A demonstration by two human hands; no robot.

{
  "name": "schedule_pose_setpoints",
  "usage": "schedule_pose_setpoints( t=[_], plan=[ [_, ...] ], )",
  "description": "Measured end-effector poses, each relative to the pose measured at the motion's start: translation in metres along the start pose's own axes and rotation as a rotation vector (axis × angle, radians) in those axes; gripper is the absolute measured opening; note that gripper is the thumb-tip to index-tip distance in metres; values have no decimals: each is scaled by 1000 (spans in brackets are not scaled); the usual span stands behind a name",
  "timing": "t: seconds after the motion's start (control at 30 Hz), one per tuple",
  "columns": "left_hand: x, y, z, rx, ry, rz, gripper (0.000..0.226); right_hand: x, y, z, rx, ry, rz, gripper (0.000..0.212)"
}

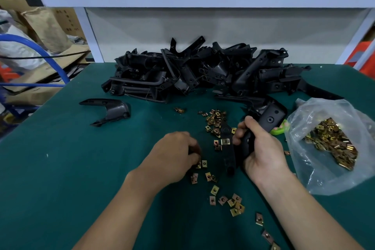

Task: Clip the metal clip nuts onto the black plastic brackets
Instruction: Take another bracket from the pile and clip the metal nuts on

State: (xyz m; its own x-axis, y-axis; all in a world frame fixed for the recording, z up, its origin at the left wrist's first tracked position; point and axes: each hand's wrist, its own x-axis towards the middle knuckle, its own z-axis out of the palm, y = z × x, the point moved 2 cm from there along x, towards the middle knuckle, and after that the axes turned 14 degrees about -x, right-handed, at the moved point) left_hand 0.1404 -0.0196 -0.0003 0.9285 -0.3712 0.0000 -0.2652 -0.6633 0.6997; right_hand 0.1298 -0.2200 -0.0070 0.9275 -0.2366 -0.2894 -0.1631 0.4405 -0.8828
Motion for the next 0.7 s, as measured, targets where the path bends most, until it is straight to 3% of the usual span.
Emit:
schedule_pose_setpoints(
  t=[0.17, 0.27, 0.4, 0.6, 0.7],
  plan=[
    [0, -2, -5, -133, 93, -38, 24, 1, 0, -1, 10, 1, -6, 34],
    [-1, -4, -11, -272, 185, -76, 22, 1, -1, -1, 13, 2, -11, 34],
    [-4, -1, -6, -111, -36, -54, 15, 0, 1, -1, 12, 1, -6, 32],
    [-2, 2, -4, -124, -29, -80, 9, 0, 0, 0, 14, 12, -8, 35],
    [-2, 2, -3, -114, -13, -91, 21, 0, 1, 0, 11, 10, -6, 32]
  ],
)
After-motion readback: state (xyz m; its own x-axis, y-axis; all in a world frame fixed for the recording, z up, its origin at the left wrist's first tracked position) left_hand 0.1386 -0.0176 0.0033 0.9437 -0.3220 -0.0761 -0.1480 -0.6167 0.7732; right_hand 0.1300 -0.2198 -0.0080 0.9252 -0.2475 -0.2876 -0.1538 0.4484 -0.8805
